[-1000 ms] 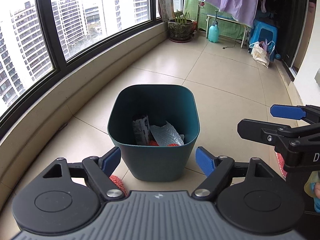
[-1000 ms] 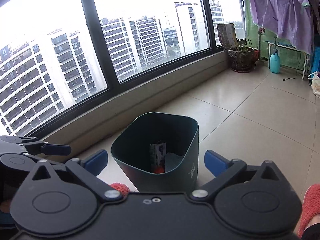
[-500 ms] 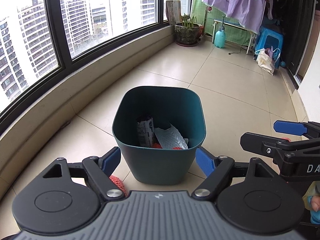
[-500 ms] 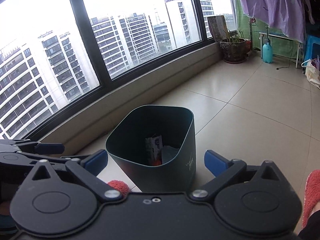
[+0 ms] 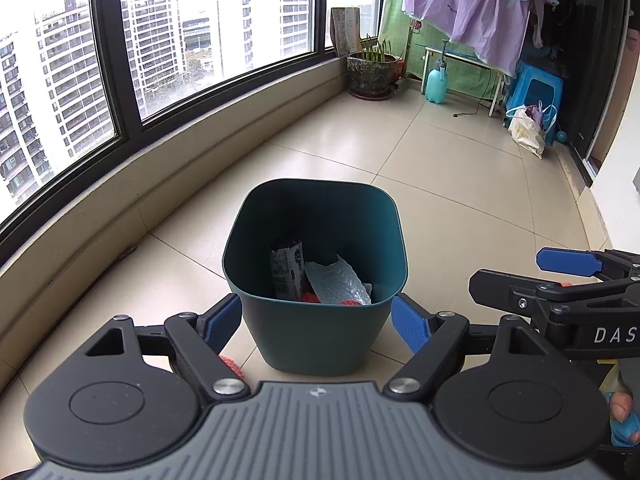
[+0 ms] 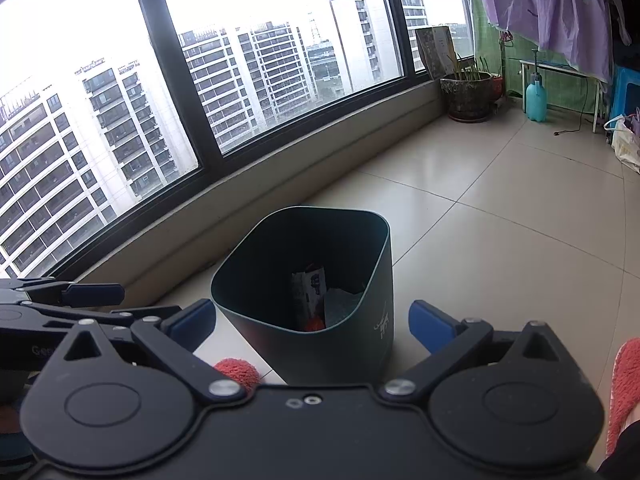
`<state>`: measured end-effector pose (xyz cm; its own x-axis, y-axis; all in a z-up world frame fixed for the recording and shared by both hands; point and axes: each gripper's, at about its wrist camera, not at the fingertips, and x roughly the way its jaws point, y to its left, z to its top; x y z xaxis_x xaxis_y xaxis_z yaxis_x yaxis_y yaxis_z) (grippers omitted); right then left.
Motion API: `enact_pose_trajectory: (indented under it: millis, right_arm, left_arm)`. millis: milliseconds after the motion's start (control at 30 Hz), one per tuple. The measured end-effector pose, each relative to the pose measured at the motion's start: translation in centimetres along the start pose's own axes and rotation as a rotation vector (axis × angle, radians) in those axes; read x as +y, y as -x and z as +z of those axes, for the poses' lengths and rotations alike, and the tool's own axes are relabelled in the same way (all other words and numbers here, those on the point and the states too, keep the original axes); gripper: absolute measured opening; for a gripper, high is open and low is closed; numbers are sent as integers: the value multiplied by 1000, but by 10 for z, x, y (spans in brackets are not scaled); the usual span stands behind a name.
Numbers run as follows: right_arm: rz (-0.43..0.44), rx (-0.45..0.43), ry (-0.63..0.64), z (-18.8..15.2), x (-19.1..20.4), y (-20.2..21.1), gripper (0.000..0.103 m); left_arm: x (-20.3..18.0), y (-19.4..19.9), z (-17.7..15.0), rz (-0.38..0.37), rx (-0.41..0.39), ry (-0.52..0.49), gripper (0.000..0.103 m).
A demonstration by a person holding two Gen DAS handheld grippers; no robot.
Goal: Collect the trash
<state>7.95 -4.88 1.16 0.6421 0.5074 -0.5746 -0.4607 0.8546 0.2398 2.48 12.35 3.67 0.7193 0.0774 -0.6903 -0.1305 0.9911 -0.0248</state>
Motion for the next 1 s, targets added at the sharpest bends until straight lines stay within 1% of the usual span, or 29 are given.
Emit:
enact_pose_trajectory:
  millis: [267,533,733,1000]
  right_arm:
    - [-20,-30,8,2,1,5,103]
    - [-65,-80,43,2,3,10,103]
    - [-57,-106,49,3,5,11,103]
    - [-49,-104,37,1,6,10,103]
  left_arm:
    - [-1,5,-1,-6,-37,0,82]
    - [-1,10,-1,-20,-107,4,82]
    - [-1,9,-2,-26,-120,0,82]
    - [2,10,-3,-34,-115,3,82]
